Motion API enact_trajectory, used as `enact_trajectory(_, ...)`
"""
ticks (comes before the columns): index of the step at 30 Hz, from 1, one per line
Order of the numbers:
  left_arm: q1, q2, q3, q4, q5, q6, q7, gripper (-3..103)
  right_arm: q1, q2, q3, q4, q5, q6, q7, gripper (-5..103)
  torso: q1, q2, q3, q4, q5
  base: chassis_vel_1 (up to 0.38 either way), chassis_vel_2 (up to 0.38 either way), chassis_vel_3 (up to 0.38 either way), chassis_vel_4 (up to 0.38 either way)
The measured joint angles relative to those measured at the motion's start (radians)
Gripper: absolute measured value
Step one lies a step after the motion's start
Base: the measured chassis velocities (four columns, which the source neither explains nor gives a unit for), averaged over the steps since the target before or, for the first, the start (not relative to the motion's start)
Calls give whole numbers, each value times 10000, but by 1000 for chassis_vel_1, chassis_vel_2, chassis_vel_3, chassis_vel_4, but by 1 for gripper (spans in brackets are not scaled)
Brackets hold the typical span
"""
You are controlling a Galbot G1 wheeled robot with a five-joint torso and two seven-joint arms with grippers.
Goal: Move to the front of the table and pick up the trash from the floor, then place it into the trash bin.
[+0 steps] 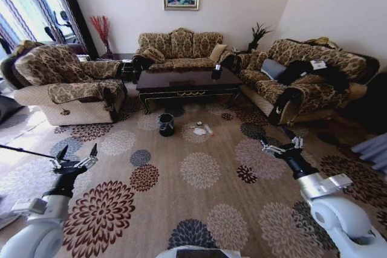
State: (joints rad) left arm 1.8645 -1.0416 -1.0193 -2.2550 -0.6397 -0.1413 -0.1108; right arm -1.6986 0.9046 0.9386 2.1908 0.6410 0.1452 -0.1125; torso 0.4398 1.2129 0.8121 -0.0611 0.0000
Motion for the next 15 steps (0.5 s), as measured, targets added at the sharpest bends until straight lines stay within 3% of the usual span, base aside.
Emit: enact_trajectory(15, 0, -19, -44, -64, -11, -139, -52, 100, 6, -17, 2, 23, -21, 72, 3, 100, 0, 0, 0, 0, 0, 0, 0, 0, 0)
